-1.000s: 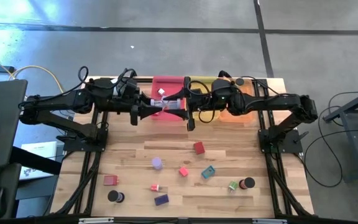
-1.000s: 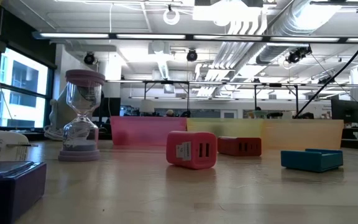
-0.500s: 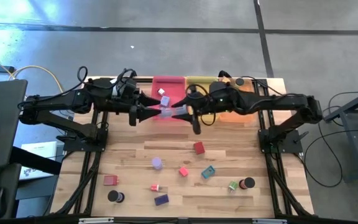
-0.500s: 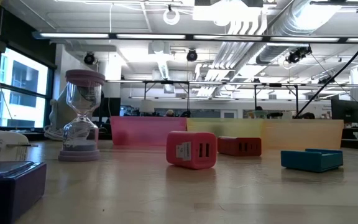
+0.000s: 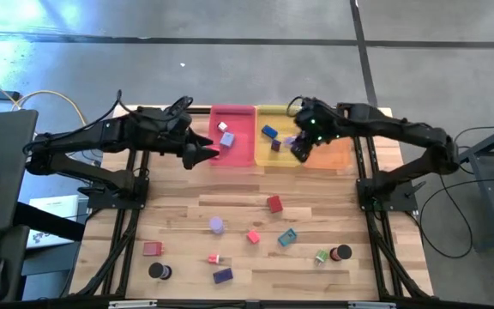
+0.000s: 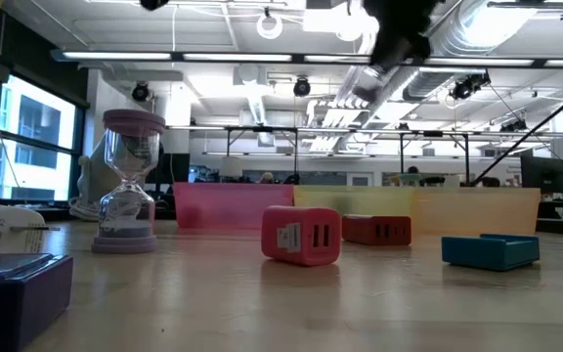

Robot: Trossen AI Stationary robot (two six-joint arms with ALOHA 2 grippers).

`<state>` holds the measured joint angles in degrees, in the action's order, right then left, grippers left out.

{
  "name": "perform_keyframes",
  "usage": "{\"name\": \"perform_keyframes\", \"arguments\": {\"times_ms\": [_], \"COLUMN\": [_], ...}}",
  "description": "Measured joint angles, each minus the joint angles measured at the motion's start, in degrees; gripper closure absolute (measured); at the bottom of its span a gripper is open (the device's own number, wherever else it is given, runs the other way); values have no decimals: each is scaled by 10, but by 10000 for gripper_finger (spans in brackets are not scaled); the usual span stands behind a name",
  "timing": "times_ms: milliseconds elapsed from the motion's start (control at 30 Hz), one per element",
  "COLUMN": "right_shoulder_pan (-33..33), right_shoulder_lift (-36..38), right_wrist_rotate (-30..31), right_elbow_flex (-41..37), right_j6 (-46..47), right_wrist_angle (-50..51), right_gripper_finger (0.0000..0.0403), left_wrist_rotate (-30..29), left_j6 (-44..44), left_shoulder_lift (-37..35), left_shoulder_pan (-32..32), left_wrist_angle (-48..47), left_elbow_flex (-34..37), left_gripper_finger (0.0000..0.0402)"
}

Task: Pick & Place Office items
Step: Put the top violet hourglass into the orange bin

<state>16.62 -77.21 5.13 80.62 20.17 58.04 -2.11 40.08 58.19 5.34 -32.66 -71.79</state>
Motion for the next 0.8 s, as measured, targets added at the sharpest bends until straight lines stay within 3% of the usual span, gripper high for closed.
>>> {"name": "perform_keyframes", "arguments": {"times_ms": [200,433,633,800], "right_shoulder_pan": [95,196,260,293], "right_shoulder_lift": [-16,-34,-35,-35], "right_wrist_rotate": [57,50,7,-23], "right_elbow_flex": [0,-1,-75,-170], "right_j6": [27,22,6,2], "right_wrist_angle": [117,183,152,60], "right_gripper_finger": [236,237,237,237], "left_wrist_rotate": [3,52,68,67], "left_j6": [15,15,15,15], "left_shoulder_lift": [0,0,0,0], "left_shoulder_pan": [19,20,19,12], "left_wrist_angle": [-57,-89,-127,-139], "left_elbow_flex": [0,0,0,0], "left_gripper_finger": [85,85,85,85]}}
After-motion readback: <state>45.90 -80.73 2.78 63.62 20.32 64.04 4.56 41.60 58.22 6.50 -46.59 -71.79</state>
